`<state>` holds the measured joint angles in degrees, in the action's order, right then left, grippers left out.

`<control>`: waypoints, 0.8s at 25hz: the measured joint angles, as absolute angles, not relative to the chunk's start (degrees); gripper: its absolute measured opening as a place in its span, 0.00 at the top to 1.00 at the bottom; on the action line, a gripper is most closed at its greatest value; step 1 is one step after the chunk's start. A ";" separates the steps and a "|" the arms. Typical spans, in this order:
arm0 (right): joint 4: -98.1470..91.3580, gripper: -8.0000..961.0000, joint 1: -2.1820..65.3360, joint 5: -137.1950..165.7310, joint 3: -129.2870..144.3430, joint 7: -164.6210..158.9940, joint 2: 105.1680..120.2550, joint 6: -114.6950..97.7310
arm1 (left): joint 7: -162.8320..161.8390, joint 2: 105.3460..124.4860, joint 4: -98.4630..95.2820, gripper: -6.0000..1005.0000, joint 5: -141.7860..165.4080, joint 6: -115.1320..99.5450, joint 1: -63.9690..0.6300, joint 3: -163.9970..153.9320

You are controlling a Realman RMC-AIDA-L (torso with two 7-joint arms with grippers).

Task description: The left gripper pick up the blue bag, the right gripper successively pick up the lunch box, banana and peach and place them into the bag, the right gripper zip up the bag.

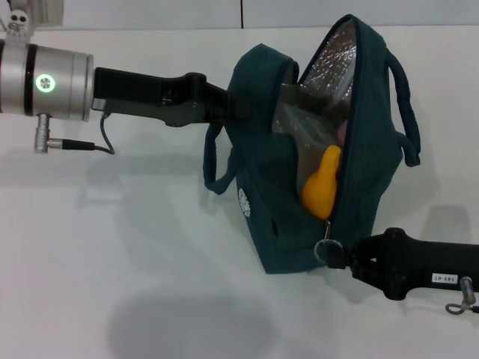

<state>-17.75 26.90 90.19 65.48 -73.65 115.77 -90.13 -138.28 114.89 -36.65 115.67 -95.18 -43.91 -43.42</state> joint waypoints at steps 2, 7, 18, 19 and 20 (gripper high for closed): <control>-17.75 0.98 26.84 89.86 65.47 -73.65 115.77 -90.00 | -138.27 114.90 -36.65 0.90 115.67 -95.18 -43.78 -43.42; -17.91 0.99 25.98 89.01 65.38 -73.64 115.57 -89.91 | -138.12 114.84 -36.65 0.90 115.67 -95.18 -43.63 -43.26; -19.14 0.99 23.60 87.66 59.47 -69.57 115.31 -96.67 | -136.29 114.98 -36.43 0.89 115.19 -95.17 -43.54 -43.10; -19.15 0.99 23.73 87.40 59.46 -69.45 115.31 -96.79 | -135.72 115.00 -36.18 0.89 114.77 -95.15 -43.53 -43.10; -19.16 0.99 23.97 86.90 59.46 -69.22 115.34 -96.89 | -135.27 115.02 -35.82 0.89 114.40 -95.14 -43.46 -43.09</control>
<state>-19.16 23.97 86.90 59.46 -69.22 115.34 -96.89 -135.27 115.02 -35.82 114.40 -95.14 -43.46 -43.09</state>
